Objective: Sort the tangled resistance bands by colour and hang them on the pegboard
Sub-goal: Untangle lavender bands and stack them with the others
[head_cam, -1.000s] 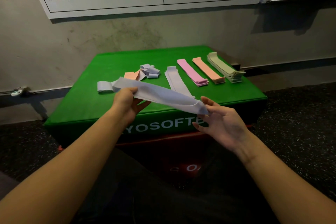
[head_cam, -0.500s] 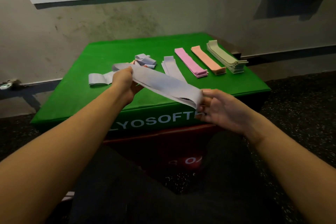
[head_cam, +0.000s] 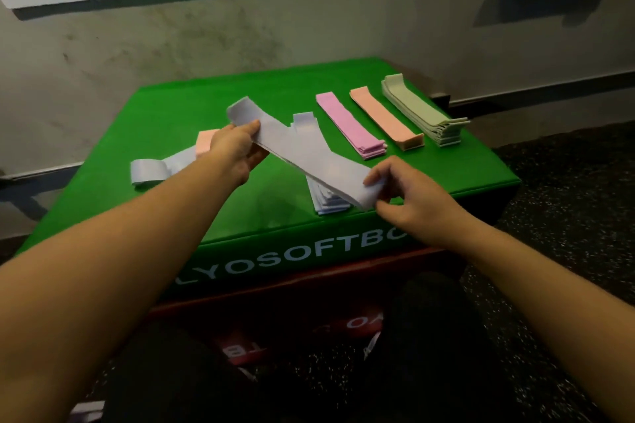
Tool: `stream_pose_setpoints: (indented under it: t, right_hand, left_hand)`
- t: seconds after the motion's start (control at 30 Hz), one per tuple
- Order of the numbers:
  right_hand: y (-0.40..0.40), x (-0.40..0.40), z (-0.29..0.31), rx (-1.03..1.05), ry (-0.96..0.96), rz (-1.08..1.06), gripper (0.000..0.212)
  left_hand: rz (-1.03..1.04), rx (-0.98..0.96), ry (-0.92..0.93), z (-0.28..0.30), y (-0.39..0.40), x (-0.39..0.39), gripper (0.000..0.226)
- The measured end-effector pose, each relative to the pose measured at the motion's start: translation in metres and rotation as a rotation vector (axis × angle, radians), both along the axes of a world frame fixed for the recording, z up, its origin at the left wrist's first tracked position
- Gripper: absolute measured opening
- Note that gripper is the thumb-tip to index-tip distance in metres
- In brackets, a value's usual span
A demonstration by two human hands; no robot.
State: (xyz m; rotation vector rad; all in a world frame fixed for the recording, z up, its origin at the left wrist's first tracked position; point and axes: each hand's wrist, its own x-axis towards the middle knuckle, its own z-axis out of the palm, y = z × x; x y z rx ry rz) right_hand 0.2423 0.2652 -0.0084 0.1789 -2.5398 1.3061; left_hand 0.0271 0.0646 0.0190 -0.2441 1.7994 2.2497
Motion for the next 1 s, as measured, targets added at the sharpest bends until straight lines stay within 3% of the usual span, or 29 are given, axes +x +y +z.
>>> stream_pose_setpoints:
  t: [0.17, 0.33, 0.5, 0.7, 0.83, 1.0]
  right_hand:
    - [0.021, -0.025, 0.000, 0.136, 0.220, -0.018, 0.011]
    - [0.034, -0.055, -0.011, 0.389, 0.408, 0.050, 0.025]
    - [0.045, -0.084, -0.025, 0.448, 0.429, 0.091, 0.022]
    - [0.044, -0.105, -0.058, 0.529, 0.337, 0.160, 0.020]
    - [0.040, -0.106, -0.066, 0.311, 0.148, 0.177, 0.027]
    - [0.034, -0.130, -0.056, -0.344, -0.066, -0.006, 0.027]
  left_hand:
    - [-0.071, -0.108, 0.030, -0.008, 0.029, -0.032, 0.037]
    - [-0.148, -0.238, 0.087, -0.016, 0.059, -0.065, 0.019]
    - [-0.175, -0.321, 0.166, -0.028, 0.087, -0.098, 0.027]
    - [-0.245, -0.678, 0.406, -0.060, 0.105, -0.122, 0.036]
    - [-0.267, -0.839, 0.469, -0.077, 0.105, -0.133, 0.027]
    - [-0.179, -0.846, 0.495, -0.085, 0.106, -0.136, 0.052]
